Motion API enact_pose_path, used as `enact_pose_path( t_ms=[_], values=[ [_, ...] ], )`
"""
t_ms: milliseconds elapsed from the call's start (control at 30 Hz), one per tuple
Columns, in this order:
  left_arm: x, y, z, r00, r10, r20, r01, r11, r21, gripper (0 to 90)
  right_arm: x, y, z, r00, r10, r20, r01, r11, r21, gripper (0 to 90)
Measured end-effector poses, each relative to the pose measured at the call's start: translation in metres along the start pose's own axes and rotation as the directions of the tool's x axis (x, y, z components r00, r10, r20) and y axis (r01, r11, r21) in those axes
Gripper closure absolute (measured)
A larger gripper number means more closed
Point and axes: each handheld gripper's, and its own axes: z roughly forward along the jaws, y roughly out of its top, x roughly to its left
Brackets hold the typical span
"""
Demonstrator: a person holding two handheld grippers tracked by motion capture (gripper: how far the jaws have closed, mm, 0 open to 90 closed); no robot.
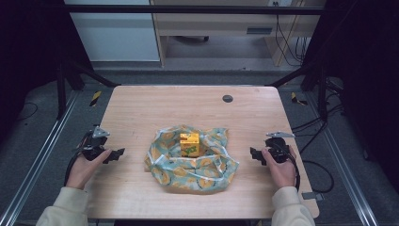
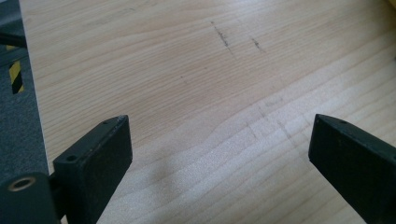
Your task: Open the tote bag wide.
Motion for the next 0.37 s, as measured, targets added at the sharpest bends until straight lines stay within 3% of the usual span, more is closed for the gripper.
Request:
enact_pose_path(
  t_ms=[300, 367],
  values=[
    [-0.001, -0.007, 0.0, 0.9995, -0.02, -0.023, 0.02, 0.9998, -0.002, 6.0, 0.005, -0.021, -0.01, 0.9996, -0.026, 0.002, 0.026, 1.0, 0.012, 7.8],
    [0.0, -0.008, -0.001, 0.9992, -0.028, -0.029, 0.028, 0.9996, -0.001, 6.0, 0.004, -0.022, -0.013, 0.9999, -0.01, -0.005, 0.01, 1.0, -0.005, 7.8]
  ],
)
